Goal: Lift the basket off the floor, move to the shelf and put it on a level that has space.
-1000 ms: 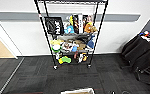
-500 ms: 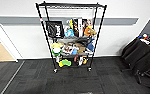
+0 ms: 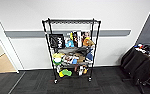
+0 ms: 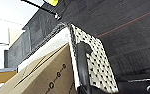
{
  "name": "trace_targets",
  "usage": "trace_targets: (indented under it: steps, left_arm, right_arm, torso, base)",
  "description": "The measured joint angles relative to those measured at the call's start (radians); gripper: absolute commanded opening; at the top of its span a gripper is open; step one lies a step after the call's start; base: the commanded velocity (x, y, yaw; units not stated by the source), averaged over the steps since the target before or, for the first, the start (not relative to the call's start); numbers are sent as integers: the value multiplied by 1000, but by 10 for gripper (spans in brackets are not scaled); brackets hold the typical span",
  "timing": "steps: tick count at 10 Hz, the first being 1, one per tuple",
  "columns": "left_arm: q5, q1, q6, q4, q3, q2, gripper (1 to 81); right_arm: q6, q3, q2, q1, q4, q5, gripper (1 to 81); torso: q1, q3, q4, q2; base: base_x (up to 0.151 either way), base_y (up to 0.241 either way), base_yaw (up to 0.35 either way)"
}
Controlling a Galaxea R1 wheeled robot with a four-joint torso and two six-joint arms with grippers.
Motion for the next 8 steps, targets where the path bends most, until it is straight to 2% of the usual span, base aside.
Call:
trace_targets:
  steps: [2, 8]
  left_arm:
    - [-67, 49, 0, 16, 17, 0, 10]
    - [-88, 60, 0, 21, 122, -28, 10]
  right_arm:
    - [-3, 0, -3, -30, -1, 0, 10]
    - [-6, -14, 31, -81, -26, 26, 10]
  torso:
    - [-1, 10, 0, 0]
    - [-1, 8, 0, 0]
  base:
    - [0, 0, 0]
    - [0, 0, 0]
